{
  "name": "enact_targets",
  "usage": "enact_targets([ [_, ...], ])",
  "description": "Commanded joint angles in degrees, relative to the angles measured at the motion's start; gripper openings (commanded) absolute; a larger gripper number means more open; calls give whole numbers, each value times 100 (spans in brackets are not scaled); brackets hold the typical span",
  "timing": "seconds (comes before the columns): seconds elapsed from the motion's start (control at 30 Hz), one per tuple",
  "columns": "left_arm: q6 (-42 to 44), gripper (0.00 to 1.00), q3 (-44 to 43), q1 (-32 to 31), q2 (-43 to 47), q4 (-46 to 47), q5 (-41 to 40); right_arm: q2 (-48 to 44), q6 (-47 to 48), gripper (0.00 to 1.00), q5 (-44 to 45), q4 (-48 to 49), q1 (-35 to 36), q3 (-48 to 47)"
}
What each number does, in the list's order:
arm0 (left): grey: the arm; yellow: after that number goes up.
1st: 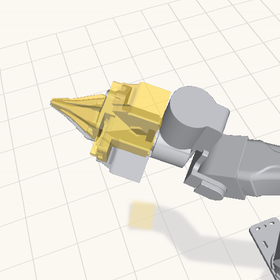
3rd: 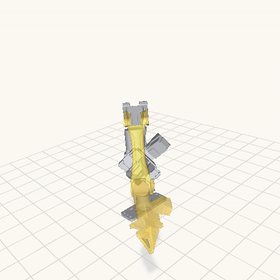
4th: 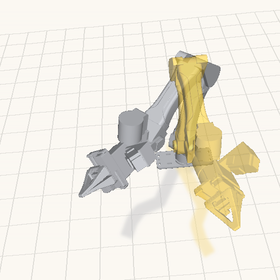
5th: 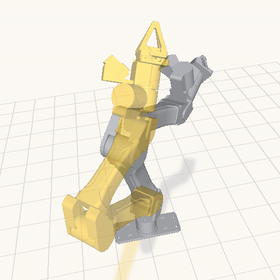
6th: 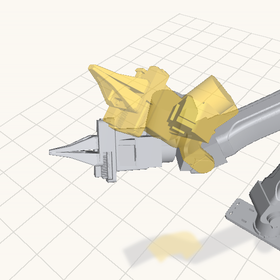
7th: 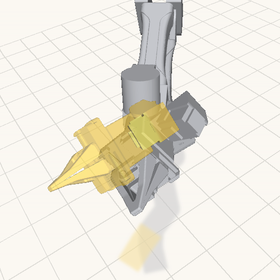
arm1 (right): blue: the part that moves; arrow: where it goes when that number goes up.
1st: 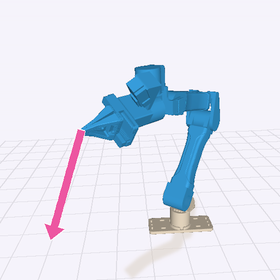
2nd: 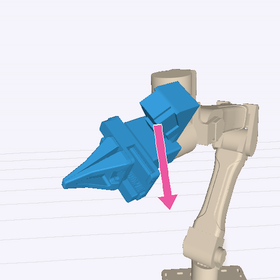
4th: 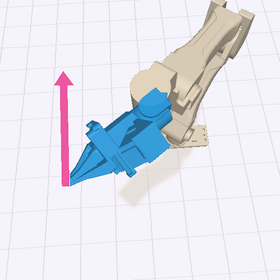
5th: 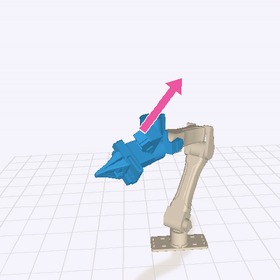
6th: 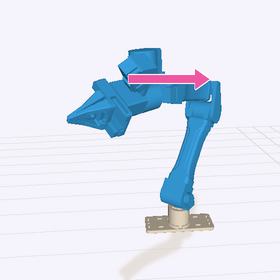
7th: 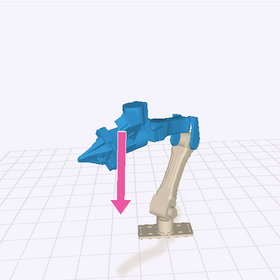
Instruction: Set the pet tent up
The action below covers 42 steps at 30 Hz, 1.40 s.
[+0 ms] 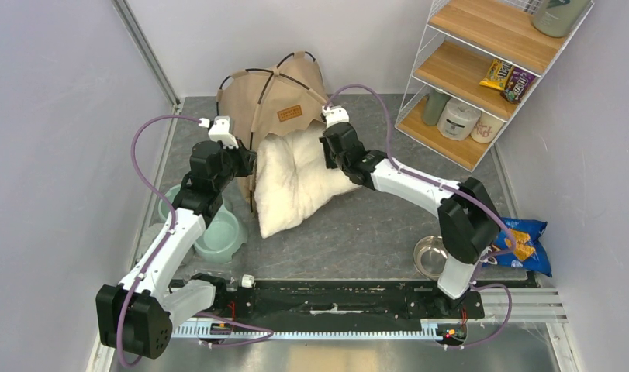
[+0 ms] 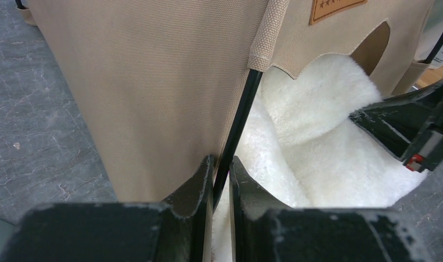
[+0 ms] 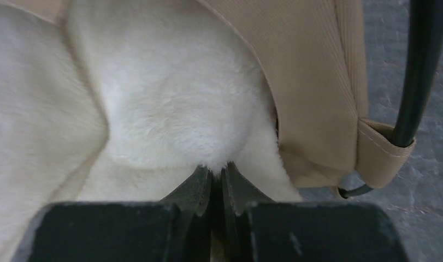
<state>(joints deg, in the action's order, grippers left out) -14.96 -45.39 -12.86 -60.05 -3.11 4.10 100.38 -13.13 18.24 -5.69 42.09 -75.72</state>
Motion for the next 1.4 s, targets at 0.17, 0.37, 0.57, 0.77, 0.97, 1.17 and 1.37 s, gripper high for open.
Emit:
enact_targets([
  [0.17, -130, 2, -294, -10, 23, 9, -3, -764, -500, 71, 345, -567, 1, -73],
  [0.37, -172, 6, -322, -6, 20, -31, -41, -1632, -639, 95, 240, -958, 1, 160],
  [0.57, -200, 12, -322, -6, 38, -81, -58, -1690, -957, 97, 67, -1501, 1, 303],
  [0.77, -235, 19, -293, -7, 43, -84, -93, -1277, -2054, 97, 104, -1348, 1, 630],
  [0.97, -248, 23, -287, -6, 38, -110, -45, -332, -1956, 84, -268, -217, -8, 435],
  [1.17, -227, 23, -295, -6, 45, -137, 13, 183, -1691, 0, -452, 322, -4, 56],
  [1.37, -235, 23, -304, -7, 23, -116, 47, 4, -690, 0, -295, 1513, 133, 112],
])
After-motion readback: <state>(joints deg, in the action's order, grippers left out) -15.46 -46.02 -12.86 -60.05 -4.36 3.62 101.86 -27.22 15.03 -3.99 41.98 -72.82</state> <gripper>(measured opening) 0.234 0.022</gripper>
